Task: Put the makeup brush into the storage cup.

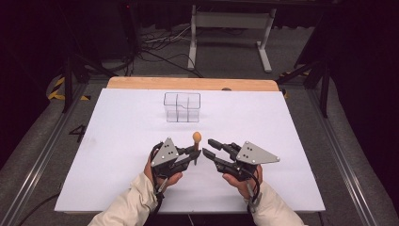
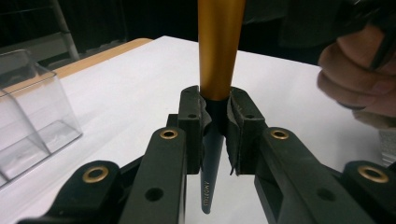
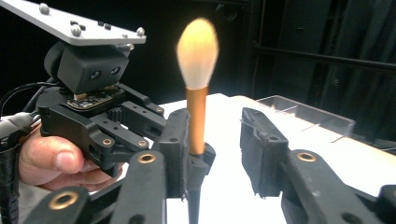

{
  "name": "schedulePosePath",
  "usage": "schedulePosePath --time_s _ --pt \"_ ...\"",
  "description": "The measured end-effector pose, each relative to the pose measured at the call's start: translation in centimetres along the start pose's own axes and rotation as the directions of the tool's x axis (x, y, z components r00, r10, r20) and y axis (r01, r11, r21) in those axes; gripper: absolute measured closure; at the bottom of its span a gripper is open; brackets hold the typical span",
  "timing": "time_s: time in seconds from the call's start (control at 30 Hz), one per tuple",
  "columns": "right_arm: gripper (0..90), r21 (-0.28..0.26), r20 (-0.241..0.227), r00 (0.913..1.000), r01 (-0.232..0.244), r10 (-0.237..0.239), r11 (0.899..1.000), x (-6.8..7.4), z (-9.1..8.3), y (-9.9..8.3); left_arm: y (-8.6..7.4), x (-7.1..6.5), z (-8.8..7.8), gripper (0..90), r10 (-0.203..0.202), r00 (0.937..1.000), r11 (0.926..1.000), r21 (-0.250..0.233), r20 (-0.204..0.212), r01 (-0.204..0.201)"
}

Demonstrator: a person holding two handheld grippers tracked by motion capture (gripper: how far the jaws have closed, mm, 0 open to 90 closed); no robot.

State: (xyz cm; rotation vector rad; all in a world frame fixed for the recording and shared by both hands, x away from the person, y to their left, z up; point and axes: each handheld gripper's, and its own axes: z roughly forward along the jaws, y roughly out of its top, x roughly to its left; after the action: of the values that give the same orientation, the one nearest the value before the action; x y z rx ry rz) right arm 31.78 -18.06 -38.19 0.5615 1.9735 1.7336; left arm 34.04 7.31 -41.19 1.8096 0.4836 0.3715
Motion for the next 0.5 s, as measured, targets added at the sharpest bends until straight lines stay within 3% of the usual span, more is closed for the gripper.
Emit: schedulePosePath --time_s 0.33,0.5 --pt "50.6 0.000 0.095 0.9954 0.007 -0.007 1.000 -1.4 -2.2 0.5 -0.2 1.0 -0.7 77.8 0.010 0.9995 0.9999 0.012 -0.030 -0.010" --pt "46.1 0.024 0.158 0.9856 0.059 -0.062 0.998 -1.9 -3.0 0.5 -0.3 1.5 -1.0 77.8 0.016 0.9985 0.9998 0.015 -0.053 -0.015"
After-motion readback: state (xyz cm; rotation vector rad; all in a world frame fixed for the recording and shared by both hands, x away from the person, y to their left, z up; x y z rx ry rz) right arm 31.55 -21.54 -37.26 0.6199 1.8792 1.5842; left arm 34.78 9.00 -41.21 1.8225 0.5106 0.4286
